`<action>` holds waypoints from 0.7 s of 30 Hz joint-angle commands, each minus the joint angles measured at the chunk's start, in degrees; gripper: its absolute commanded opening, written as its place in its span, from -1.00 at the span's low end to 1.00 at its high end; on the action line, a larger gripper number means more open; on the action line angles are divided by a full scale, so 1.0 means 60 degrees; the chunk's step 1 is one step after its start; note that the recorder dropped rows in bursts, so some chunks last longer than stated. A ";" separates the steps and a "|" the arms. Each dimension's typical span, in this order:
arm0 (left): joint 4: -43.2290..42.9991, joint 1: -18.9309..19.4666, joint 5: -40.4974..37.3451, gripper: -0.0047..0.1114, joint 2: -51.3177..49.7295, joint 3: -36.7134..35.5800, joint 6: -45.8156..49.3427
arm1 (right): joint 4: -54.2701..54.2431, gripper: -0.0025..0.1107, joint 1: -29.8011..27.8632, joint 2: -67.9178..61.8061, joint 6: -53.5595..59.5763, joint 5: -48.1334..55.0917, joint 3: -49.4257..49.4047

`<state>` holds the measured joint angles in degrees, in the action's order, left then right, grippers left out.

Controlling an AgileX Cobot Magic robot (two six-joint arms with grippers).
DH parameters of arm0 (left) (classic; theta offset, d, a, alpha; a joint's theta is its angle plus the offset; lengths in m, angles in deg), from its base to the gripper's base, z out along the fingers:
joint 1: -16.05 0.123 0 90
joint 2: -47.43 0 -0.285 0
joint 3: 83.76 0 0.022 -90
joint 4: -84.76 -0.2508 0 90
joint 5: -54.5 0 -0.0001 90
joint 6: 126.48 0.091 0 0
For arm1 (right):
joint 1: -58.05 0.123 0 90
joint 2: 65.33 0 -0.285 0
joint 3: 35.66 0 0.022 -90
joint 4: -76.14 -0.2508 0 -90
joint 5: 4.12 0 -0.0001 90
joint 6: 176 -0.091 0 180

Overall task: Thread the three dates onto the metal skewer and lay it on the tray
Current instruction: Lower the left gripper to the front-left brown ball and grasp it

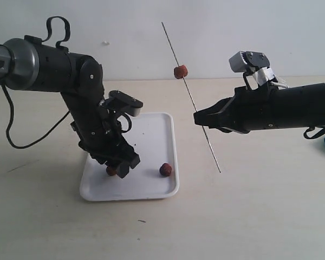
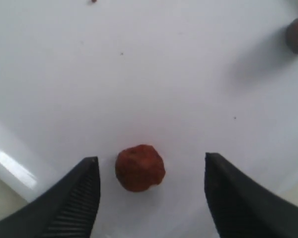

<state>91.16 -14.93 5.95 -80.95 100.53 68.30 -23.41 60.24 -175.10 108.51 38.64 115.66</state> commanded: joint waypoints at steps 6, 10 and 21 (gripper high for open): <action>-0.0012 -0.0047 0.0015 0.10 -0.0318 -0.0038 -0.0081 | -0.0065 -0.96 -0.0036 0.0106 0.0104 0.0176 -0.0037; -0.0012 -0.0047 0.0272 0.10 -0.0318 -0.0038 -0.0153 | -0.0065 -0.96 -0.0036 0.0106 0.0080 0.0176 -0.0037; -0.0012 -0.0047 0.0250 -0.12 -0.0318 -0.0038 -0.0355 | -0.0065 -0.96 -0.0036 0.0106 0.0080 0.0176 -0.0037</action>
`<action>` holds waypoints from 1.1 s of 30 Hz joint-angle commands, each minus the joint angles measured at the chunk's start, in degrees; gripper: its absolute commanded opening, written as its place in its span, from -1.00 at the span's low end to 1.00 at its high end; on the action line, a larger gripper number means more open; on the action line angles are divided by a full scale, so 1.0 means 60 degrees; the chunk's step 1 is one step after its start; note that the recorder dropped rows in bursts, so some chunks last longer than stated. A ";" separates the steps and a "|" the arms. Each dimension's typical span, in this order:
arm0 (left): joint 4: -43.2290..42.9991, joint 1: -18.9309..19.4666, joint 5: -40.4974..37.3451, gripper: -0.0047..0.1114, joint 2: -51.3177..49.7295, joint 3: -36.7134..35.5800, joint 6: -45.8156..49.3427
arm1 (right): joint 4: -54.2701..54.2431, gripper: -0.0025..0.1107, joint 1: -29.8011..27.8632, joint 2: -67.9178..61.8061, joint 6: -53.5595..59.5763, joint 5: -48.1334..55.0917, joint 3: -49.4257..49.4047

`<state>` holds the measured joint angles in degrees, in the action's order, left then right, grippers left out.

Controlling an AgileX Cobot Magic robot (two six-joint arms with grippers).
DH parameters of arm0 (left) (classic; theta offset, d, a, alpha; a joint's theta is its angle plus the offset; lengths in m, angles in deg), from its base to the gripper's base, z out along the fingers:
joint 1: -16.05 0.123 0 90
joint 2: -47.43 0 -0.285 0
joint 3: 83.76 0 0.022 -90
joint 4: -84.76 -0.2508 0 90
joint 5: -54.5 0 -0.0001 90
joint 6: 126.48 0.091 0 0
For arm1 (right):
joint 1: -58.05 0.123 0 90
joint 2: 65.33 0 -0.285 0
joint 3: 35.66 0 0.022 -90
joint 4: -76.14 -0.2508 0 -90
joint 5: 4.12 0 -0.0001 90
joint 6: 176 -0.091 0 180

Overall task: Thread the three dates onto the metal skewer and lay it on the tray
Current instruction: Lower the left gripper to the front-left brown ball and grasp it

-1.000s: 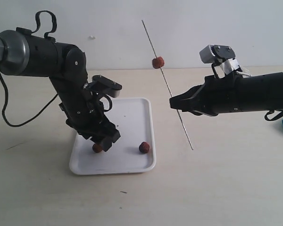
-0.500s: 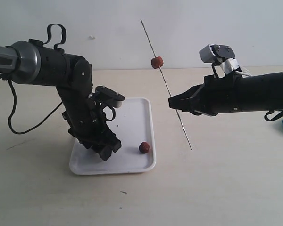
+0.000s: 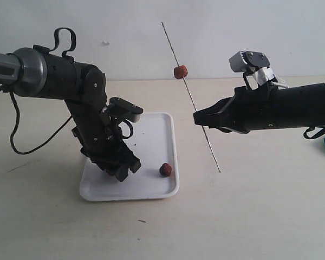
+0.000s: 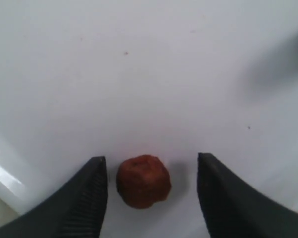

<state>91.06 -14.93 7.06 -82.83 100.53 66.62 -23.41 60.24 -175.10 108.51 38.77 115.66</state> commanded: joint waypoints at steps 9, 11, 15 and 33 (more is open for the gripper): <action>0.0005 -0.0047 -0.0022 -0.11 -0.0006 -0.0038 -0.0098 | -0.0065 -0.96 -0.0036 0.0106 0.0080 0.0155 -0.0037; 0.0005 -0.0047 -0.0047 -0.11 -0.0006 -0.0038 -0.0113 | -0.0065 -0.96 -0.0036 0.0106 0.0080 0.0155 -0.0037; 0.0005 -0.0047 -0.0047 -0.11 -0.0006 -0.0038 -0.0113 | -0.0065 -0.96 -0.0036 0.0106 0.0080 0.0155 -0.0037; 0.0005 -0.0047 -0.0147 -0.37 -0.0006 -0.0038 -0.0252 | -0.0062 -0.96 -0.0036 0.0106 0.0081 0.0155 -0.0037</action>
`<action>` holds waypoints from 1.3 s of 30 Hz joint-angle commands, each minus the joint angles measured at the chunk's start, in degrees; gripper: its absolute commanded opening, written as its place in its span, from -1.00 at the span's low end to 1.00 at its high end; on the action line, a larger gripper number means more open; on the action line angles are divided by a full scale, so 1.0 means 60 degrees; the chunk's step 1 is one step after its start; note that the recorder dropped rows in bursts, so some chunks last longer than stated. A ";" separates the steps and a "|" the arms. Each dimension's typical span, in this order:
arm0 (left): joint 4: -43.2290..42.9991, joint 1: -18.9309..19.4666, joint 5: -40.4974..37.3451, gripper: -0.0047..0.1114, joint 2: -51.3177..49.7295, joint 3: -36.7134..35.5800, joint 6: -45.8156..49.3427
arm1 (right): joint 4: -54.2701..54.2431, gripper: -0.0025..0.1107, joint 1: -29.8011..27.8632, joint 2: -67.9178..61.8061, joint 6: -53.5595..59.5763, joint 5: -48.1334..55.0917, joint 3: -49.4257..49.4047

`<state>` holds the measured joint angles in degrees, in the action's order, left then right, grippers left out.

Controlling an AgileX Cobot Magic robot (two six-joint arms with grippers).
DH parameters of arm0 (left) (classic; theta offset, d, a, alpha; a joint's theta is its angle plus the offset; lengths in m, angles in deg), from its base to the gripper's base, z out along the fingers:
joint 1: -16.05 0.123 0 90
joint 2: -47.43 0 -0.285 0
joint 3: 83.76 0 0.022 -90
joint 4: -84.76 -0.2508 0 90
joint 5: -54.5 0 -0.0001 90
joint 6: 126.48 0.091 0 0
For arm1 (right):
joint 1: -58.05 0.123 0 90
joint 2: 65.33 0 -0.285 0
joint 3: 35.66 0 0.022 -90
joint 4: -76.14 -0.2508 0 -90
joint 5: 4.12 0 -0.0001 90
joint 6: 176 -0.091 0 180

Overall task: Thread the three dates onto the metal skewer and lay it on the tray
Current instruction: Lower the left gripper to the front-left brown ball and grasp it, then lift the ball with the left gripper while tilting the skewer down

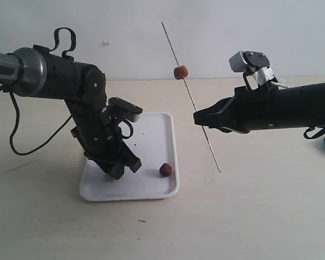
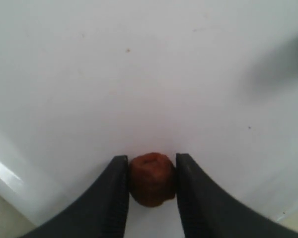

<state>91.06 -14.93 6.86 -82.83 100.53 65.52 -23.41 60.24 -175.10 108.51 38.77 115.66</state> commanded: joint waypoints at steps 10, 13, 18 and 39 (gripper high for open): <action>0.0005 -0.0047 -0.0087 -0.37 -0.0006 -0.0038 -0.0069 | -0.0040 -0.96 -0.0036 0.0106 0.0059 0.0155 -0.0037; 0.0162 -0.0024 -0.0017 -0.37 0.0040 -0.0038 -0.0105 | 0.0175 -0.96 -0.0036 0.0106 -0.0066 0.0155 -0.0037; 0.0334 0.0056 0.0079 -0.37 0.0182 -0.0003 -0.0105 | 0.0704 -0.96 -0.0036 0.0106 -0.0662 0.0155 -0.0037; 0.2929 0.0767 0.0381 -0.37 0.0528 -0.0003 0.1012 | 0.2845 -0.96 -0.0036 0.0106 -0.3428 0.0458 -0.0037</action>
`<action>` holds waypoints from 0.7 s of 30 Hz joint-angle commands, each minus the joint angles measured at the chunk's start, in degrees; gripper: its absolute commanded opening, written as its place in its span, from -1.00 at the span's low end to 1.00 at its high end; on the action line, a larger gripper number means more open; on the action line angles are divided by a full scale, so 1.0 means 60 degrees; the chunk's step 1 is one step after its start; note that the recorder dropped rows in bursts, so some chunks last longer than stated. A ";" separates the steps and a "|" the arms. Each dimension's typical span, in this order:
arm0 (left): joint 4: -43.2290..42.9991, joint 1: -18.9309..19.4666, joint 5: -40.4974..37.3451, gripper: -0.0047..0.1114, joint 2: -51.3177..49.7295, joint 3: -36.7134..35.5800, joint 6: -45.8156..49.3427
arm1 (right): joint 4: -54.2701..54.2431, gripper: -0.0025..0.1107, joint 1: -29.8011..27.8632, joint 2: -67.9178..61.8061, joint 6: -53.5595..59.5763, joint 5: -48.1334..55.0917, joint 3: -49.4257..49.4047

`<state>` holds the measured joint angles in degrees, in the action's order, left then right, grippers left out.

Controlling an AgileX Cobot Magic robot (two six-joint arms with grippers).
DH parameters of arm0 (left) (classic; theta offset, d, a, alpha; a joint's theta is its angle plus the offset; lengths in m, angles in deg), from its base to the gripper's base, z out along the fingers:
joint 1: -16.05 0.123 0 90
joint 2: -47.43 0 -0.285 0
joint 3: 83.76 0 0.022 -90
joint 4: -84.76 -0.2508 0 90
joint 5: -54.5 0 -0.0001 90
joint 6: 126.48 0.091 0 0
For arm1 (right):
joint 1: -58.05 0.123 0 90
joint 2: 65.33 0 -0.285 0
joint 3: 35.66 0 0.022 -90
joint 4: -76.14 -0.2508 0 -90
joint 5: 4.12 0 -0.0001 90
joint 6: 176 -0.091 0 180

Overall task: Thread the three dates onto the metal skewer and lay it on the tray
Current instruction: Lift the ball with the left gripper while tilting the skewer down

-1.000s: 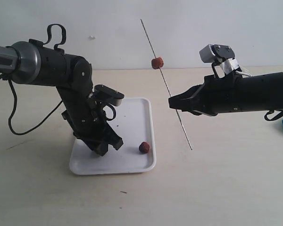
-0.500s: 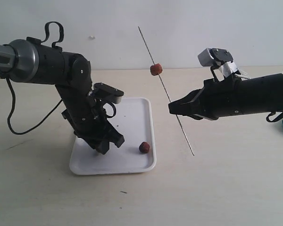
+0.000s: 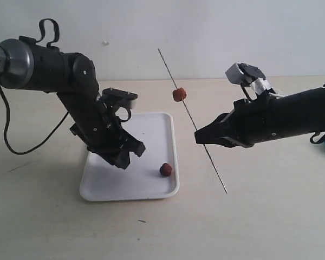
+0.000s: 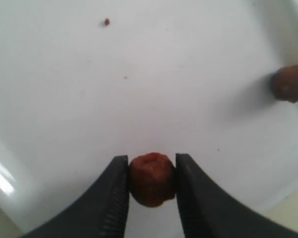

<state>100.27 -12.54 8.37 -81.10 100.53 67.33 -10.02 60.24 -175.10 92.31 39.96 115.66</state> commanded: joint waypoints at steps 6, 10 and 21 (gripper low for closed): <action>0.3819 0.1307 0.0128 -0.37 0.0360 -0.0003 0.1999 | 0.1583 -0.96 -0.0036 0.0088 -0.1937 0.0728 -0.0114; 0.6450 0.1967 -0.0281 -0.37 0.0360 -0.0003 0.3549 | 0.1446 -0.96 -0.0036 0.0088 -0.1899 0.0743 -0.0574; 0.9580 0.2778 -0.0912 -0.37 0.0360 -0.0003 0.6205 | 0.0740 -0.96 -0.0036 0.0088 -0.1138 0.1354 -0.1721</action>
<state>155.12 4.04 2.87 -79.51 100.53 101.13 -3.25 60.24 -175.00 83.21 45.11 106.63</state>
